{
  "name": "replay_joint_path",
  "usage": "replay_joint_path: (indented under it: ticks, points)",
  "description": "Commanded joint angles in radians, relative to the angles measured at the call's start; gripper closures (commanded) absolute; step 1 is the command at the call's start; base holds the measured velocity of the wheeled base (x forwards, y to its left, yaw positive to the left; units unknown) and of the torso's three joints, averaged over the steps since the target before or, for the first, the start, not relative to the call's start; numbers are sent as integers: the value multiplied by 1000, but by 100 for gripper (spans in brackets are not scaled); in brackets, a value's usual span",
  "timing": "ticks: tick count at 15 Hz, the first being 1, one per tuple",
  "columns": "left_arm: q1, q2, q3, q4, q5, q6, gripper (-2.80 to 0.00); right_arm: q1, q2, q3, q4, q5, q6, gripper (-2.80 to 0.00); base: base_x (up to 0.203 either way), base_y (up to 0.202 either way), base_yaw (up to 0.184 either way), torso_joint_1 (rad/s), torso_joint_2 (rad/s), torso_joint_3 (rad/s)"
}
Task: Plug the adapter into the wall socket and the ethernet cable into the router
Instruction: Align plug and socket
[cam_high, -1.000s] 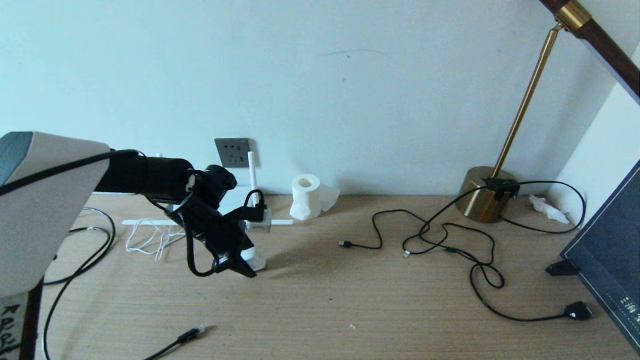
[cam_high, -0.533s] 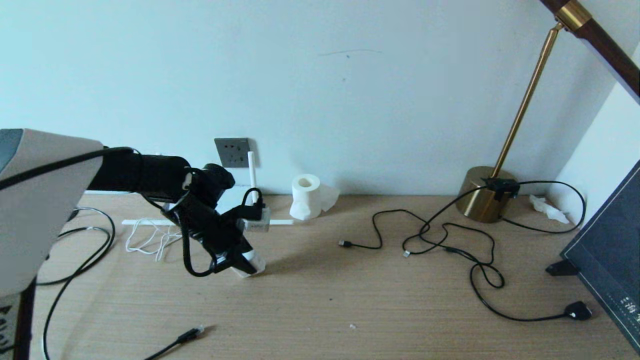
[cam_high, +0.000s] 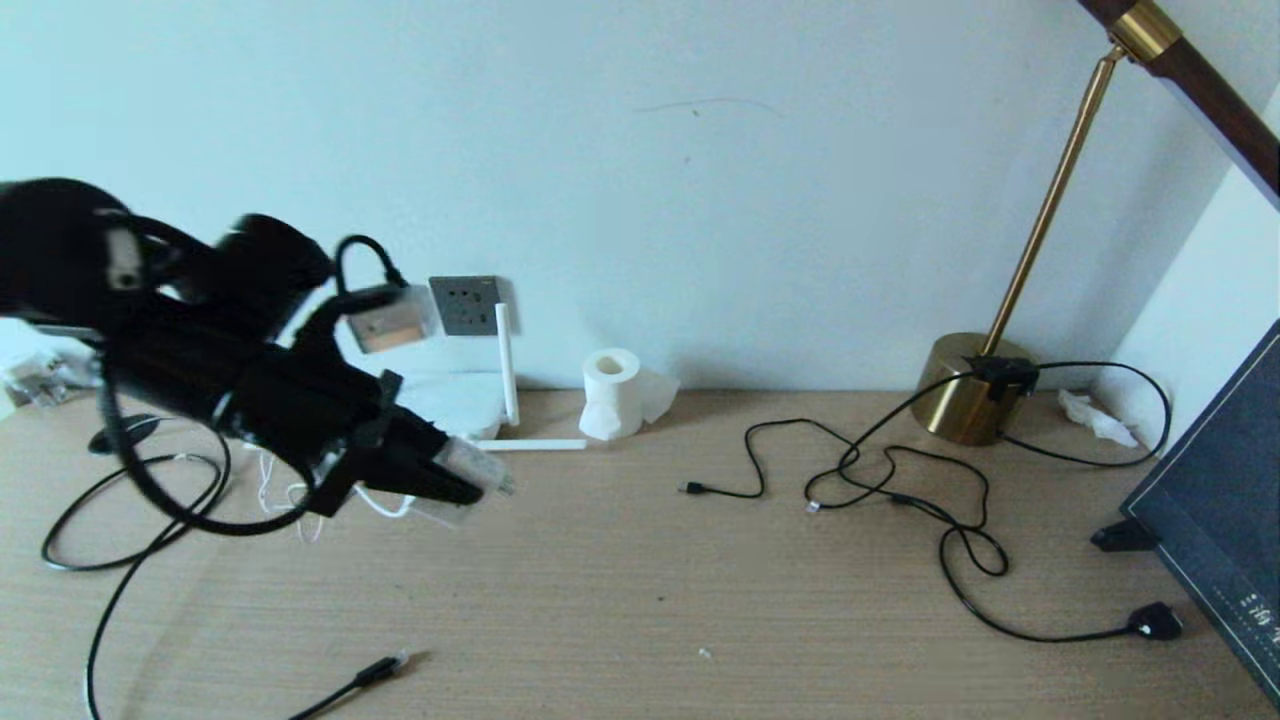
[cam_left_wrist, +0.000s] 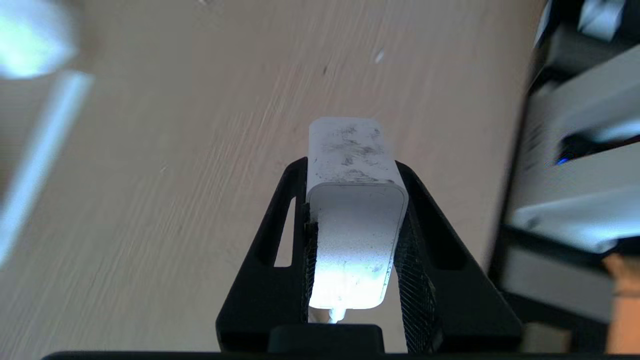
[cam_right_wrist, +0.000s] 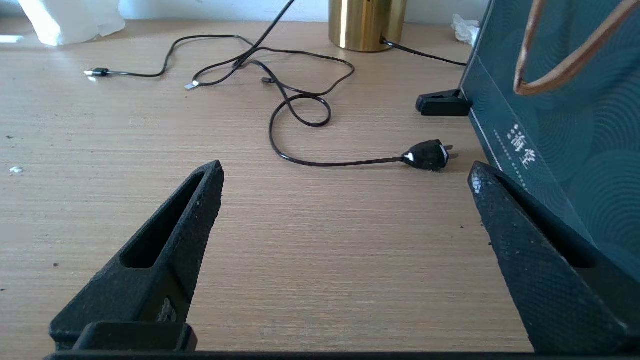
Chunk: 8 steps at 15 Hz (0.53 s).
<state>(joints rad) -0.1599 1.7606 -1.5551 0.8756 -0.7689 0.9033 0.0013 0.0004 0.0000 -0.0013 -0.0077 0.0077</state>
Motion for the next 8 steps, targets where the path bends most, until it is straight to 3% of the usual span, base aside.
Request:
replay_joint_path:
  ticks: [1, 3, 4, 7, 8]
  points:
    - [51, -204, 38, 18, -19, -8, 0, 0, 0, 1, 0, 0, 0, -280, 0, 0, 0, 0, 0, 0]
    - [113, -357, 98, 47, -31, -59, 0, 0, 0, 0, 0, 0, 0, -280, 0, 0, 0, 0, 0, 0]
    - [134, -425, 120, 60, -36, -134, 0, 0, 1, 0, 0, 0, 0, -280, 0, 0, 0, 0, 0, 0]
    - [130, -542, 200, 49, -77, -597, 0, 0, 1, 0, 0, 0, 0, -280, 0, 0, 0, 0, 0, 0]
    - [127, -560, 261, 1, -118, -705, 0, 0, 1, 0, 0, 0, 0, -280, 0, 0, 0, 0, 0, 0]
